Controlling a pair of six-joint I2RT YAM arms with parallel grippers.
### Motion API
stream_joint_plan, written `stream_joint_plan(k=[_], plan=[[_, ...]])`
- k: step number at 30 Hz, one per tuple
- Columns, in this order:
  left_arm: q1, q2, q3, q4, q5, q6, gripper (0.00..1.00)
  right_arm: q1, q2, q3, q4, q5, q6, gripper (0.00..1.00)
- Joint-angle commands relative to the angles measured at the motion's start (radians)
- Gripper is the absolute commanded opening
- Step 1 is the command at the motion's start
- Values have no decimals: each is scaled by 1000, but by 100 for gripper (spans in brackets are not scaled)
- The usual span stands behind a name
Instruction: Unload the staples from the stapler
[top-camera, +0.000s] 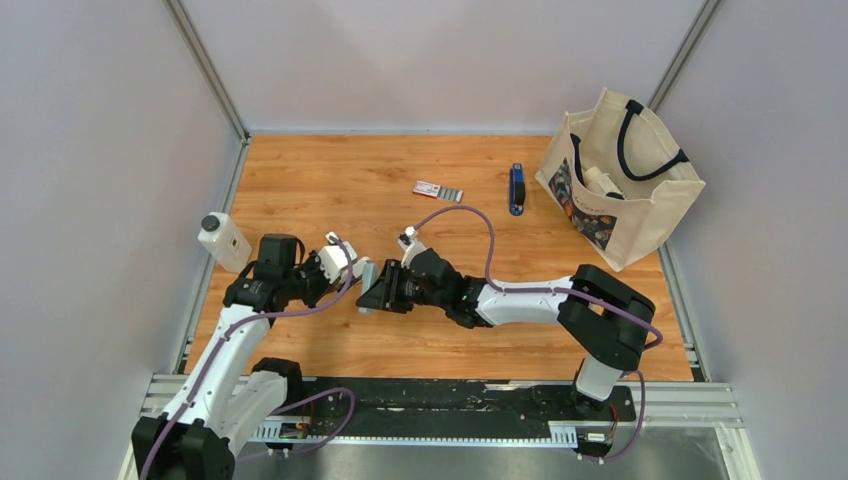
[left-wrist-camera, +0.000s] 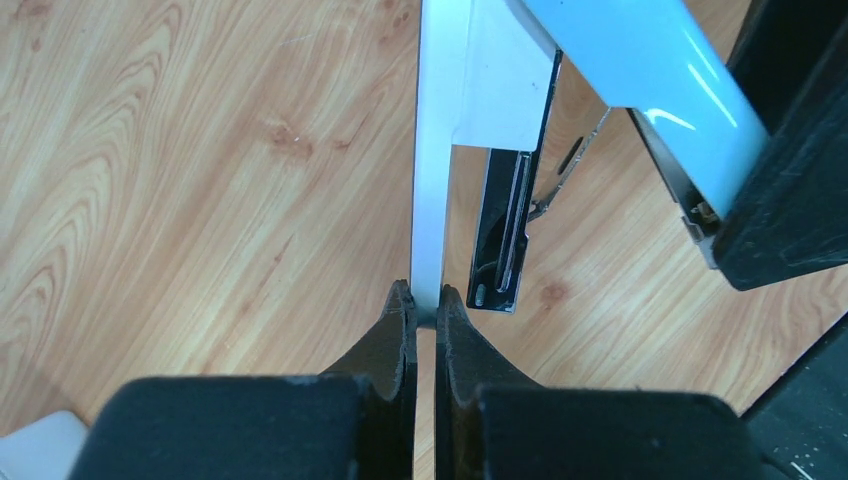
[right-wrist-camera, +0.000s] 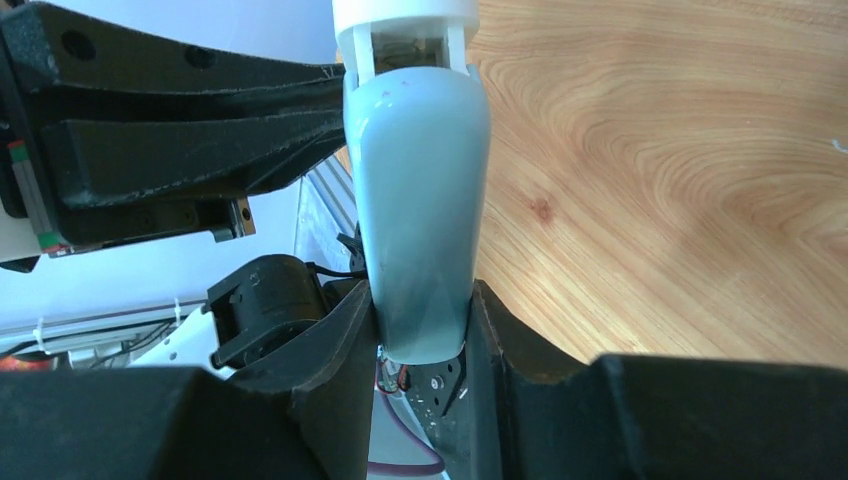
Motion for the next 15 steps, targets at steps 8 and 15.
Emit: stream_joint_plan(k=[8,15], plan=[[9,-44,-82,60,-193,190,0,-19,-11,52,-185,21,-294,0],[-16,-111,-164,124,-254,308,0,-25,-8,52,-212,22,-397,0]])
